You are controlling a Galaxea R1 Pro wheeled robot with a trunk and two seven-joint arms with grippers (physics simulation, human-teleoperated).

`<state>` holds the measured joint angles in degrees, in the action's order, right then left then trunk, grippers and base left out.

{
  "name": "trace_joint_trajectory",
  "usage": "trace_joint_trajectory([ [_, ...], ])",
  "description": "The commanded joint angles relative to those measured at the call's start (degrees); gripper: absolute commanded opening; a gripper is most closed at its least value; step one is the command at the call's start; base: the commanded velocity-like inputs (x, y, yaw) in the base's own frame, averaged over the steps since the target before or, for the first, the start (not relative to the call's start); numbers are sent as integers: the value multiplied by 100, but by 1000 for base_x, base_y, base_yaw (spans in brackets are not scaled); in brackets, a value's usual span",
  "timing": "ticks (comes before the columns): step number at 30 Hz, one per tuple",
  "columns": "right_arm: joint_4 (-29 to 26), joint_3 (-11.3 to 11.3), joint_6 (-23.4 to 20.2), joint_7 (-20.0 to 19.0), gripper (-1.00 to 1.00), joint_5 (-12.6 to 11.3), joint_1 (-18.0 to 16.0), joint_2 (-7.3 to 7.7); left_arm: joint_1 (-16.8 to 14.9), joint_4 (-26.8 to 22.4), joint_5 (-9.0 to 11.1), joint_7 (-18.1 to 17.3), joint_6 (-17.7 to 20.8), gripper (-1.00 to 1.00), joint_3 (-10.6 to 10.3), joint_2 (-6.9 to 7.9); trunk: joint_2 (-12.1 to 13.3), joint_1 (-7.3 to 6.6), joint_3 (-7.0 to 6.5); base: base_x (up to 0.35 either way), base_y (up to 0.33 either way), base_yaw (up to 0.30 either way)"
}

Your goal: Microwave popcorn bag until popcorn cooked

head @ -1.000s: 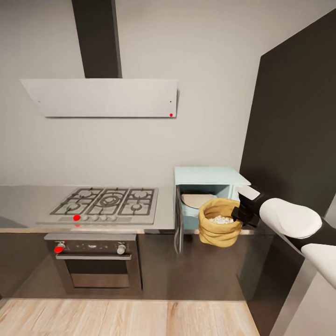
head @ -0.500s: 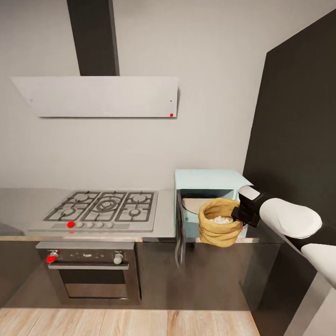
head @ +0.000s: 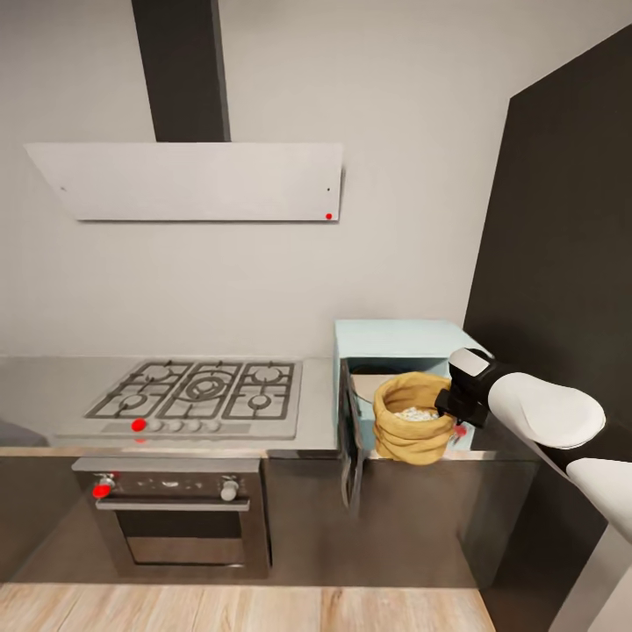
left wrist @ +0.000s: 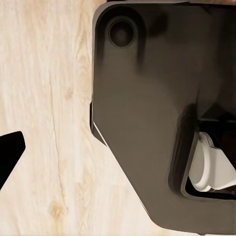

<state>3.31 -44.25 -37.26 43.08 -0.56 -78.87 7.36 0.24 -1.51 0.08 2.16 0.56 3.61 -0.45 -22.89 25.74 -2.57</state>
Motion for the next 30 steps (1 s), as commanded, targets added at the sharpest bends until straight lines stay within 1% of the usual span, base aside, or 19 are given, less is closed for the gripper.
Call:
trace_joint_trajectory([
  [1, 11, -4, -9, 22, -100, -5, -5, 3, 2, -7, 1, 12, 6, 100, 34, -4, -3, 5, 2, 156, 78, 0],
  [6, 11, -4, -9, 24, -100, -5, -5, 4, 4, -7, 1, 12, 6, 100, 34, -8, -3, 5, 2, 53, 23, 0],
  [10, 11, -4, -9, 21, -100, -5, -5, 3, 3, -7, 1, 12, 6, 100, 34, -6, -3, 5, 2, 222, 2, 0],
  [14, 11, -4, -9, 18, -100, -5, -5, 5, 2, -7, 1, 12, 6, 100, 34, -8, -3, 5, 2, 54, 0, 0],
  [24, 11, -4, -8, 18, -100, -5, -5, 4, 3, -7, 1, 12, 6, 100, 34, -6, -3, 5, 2, 162, 0, 0],
  [30, 11, -4, -9, 16, -100, -5, -5, 3, 3, -7, 1, 12, 6, 100, 34, -7, -3, 5, 2, 88, 21, 0],
])
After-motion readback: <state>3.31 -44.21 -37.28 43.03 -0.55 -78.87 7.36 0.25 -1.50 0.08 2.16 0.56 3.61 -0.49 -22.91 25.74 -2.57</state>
